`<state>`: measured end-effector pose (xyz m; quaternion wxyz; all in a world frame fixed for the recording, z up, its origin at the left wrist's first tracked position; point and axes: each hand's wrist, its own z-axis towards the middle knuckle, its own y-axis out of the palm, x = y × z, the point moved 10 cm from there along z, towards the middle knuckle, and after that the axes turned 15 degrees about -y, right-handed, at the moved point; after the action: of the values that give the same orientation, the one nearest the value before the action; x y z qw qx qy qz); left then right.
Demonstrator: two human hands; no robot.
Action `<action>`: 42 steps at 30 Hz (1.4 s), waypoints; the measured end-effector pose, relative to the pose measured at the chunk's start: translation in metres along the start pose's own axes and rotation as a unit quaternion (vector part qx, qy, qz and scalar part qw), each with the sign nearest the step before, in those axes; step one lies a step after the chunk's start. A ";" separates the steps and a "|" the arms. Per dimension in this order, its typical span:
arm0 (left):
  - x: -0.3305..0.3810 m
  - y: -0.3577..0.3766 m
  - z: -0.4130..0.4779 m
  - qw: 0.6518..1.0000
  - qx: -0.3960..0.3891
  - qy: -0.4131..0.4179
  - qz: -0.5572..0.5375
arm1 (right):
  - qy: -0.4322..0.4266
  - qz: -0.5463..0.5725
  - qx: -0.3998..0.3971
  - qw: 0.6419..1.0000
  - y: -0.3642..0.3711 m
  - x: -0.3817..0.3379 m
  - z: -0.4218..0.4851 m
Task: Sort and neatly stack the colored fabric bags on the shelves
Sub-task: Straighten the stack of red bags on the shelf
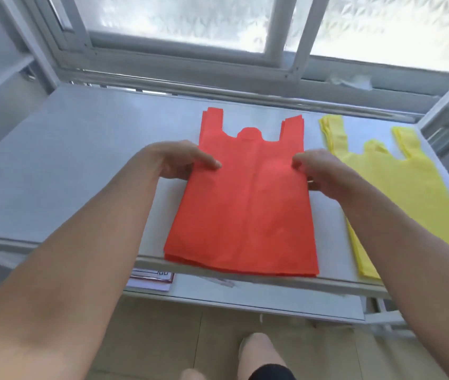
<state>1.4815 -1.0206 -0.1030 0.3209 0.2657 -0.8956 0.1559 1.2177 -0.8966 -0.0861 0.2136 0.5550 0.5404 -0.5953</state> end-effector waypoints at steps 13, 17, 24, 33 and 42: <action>0.073 -0.016 0.022 0.970 -0.108 0.139 -0.168 | -0.009 0.356 -0.070 0.932 0.019 -0.033 0.050; 0.097 0.002 0.008 0.916 -0.232 0.172 -0.278 | -0.026 0.416 -0.090 0.905 0.014 -0.045 0.053; 0.094 -0.023 0.019 0.969 -0.071 0.080 -0.223 | -0.029 0.346 -0.127 0.929 0.023 -0.055 0.057; 0.105 -0.024 0.032 0.980 0.014 0.087 -0.181 | -0.040 0.264 -0.086 0.960 0.016 -0.057 0.082; 0.006 -0.033 -0.002 0.974 0.112 -0.048 -0.192 | 0.026 -0.016 -0.022 0.999 -0.018 -0.006 0.033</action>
<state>1.4974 -1.0491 -0.0941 0.2697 0.4742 -0.8190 0.1777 1.1901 -0.9216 -0.0804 0.2018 0.5570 0.5674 -0.5719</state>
